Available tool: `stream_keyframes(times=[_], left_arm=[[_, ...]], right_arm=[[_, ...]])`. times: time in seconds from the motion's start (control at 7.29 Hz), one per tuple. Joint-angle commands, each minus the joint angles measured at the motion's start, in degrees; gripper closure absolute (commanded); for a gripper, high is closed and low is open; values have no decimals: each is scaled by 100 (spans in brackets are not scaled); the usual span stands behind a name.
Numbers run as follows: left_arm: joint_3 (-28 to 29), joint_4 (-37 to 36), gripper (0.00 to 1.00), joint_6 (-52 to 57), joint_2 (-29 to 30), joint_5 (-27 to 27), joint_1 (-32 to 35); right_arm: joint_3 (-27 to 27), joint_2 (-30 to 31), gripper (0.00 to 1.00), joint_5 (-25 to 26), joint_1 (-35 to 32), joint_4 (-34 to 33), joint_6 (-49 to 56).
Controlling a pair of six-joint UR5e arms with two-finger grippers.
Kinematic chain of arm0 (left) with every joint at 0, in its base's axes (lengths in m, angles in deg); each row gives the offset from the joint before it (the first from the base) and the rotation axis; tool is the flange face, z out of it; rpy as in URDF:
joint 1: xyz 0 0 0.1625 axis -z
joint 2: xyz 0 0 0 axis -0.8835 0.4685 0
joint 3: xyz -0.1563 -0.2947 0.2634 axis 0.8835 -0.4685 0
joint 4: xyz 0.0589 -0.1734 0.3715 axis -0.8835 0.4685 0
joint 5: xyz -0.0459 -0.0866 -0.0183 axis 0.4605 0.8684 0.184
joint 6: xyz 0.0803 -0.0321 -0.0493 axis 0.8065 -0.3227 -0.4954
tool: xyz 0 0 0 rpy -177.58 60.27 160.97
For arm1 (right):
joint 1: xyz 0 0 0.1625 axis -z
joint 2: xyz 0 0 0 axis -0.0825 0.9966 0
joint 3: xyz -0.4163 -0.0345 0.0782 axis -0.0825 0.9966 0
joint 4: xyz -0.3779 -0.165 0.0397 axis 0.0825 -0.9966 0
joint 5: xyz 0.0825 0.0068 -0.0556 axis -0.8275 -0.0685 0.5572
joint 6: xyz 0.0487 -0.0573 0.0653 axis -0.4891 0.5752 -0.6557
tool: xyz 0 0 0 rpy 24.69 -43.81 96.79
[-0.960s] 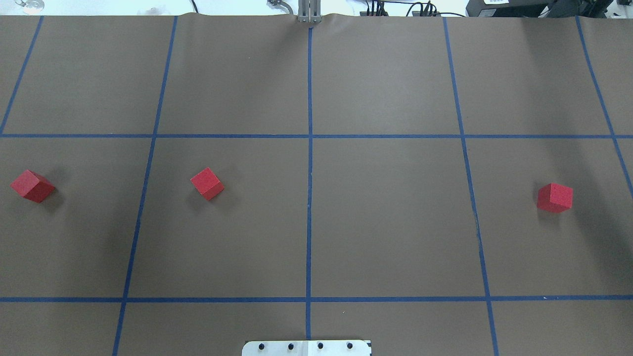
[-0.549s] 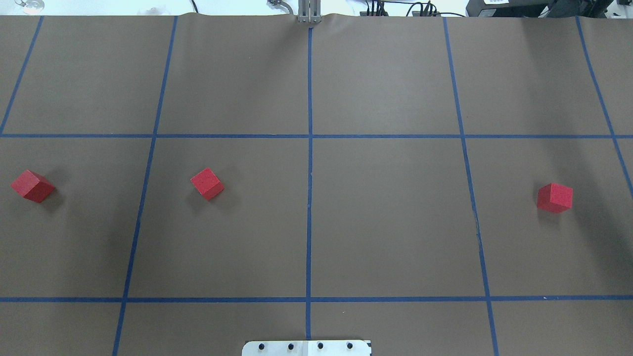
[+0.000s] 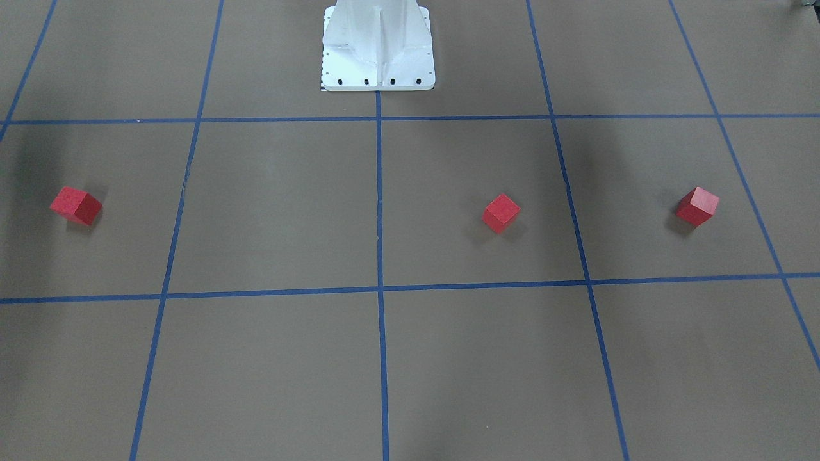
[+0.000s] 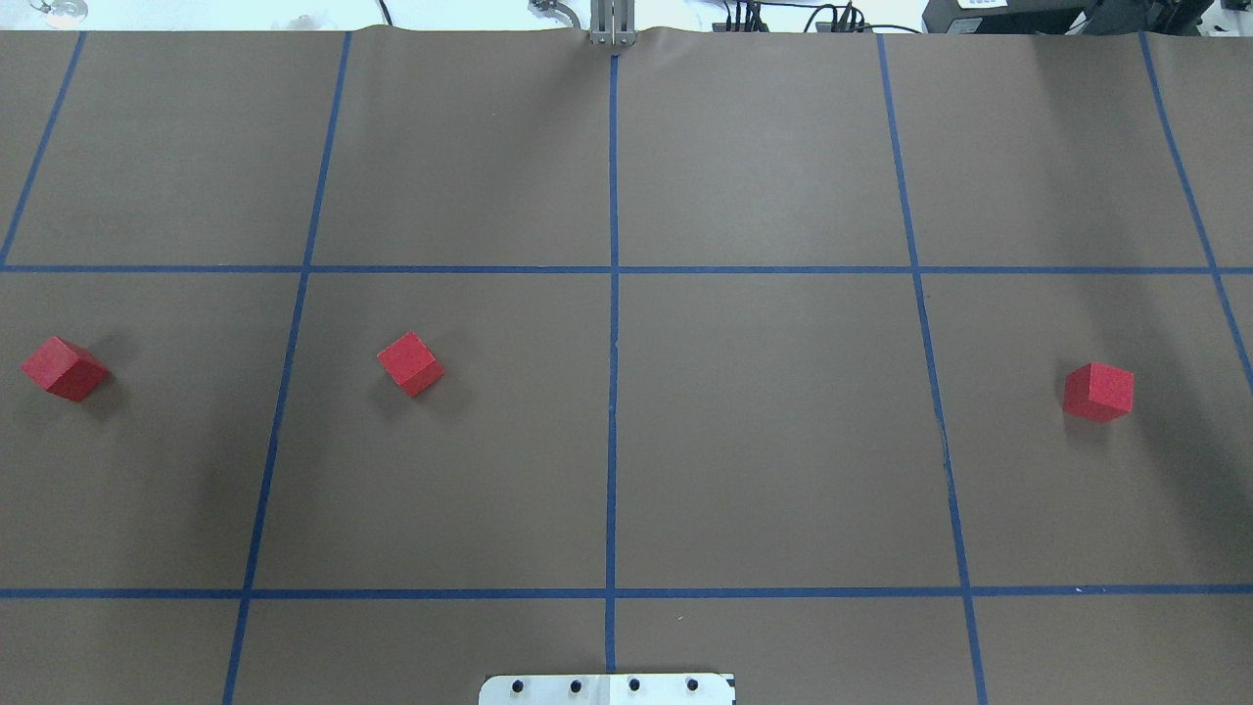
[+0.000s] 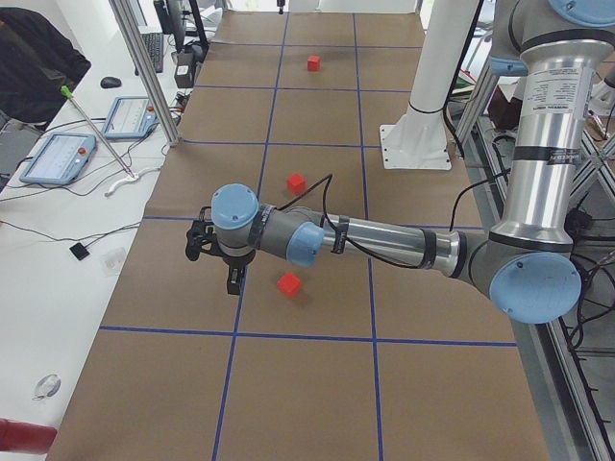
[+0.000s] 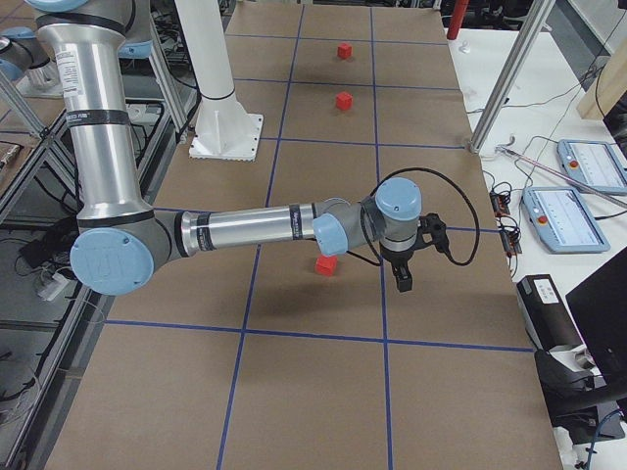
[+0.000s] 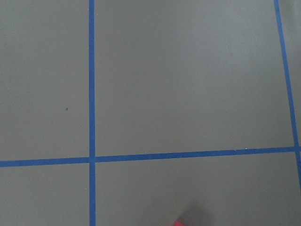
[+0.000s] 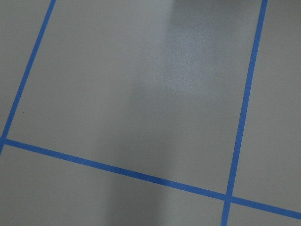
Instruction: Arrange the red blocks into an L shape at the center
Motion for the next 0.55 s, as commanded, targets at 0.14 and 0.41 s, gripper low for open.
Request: stream_keyframes(times=[0.14,0.41], left_arm=[[-11,-25,0,3,-257,-1031,-321],[-3,-25,0,21,-345,-1056,-412]], right_arm=[[-595,-79,0,357,61,-1226,-13],[-826,17,0,282,332,-1570,-13]])
